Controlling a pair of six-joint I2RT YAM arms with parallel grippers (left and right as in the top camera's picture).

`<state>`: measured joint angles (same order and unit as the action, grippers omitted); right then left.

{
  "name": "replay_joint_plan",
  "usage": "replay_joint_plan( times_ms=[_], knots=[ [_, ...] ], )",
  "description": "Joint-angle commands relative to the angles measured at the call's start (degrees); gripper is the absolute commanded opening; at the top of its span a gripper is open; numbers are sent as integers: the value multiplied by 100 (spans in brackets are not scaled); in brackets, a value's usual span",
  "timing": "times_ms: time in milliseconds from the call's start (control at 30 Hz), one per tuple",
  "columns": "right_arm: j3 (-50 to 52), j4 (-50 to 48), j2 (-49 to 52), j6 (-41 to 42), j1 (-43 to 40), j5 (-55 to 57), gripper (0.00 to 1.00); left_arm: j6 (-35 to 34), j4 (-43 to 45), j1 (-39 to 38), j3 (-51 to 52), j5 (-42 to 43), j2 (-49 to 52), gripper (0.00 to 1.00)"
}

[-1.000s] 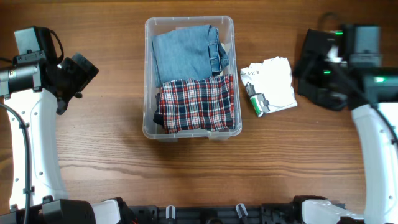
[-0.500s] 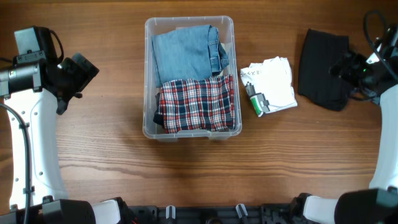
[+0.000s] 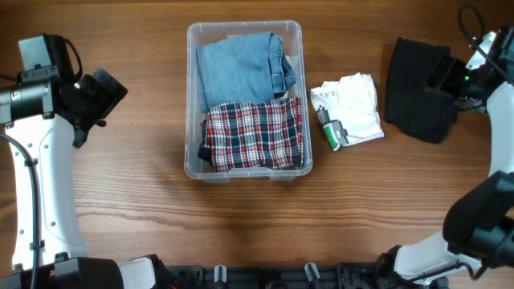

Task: Pack container
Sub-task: 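Move the right gripper to the black garment, then grasp and lift the black garment with the right gripper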

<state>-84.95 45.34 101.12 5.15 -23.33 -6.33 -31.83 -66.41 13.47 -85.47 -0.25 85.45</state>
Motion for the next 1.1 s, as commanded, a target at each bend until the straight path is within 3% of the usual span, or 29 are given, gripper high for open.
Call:
replay_joint_plan(
  times_ms=[0, 333, 733, 1067],
  knots=[
    [33, -302, 256, -527, -260, -269, 100, 2, 0, 31, -50, 24, -17, 100],
    [33, -1408, 898, -1438, -612, -516, 100, 2, 0, 31, -50, 24, -17, 100],
    [33, -2131, 2131, -1720, -702, -693, 100, 2, -2, 31, -50, 24, -17, 100],
    [33, -2127, 2323, -1716, -702, -925, 99, 2, 0, 31, -50, 24, -17, 100]
  ],
)
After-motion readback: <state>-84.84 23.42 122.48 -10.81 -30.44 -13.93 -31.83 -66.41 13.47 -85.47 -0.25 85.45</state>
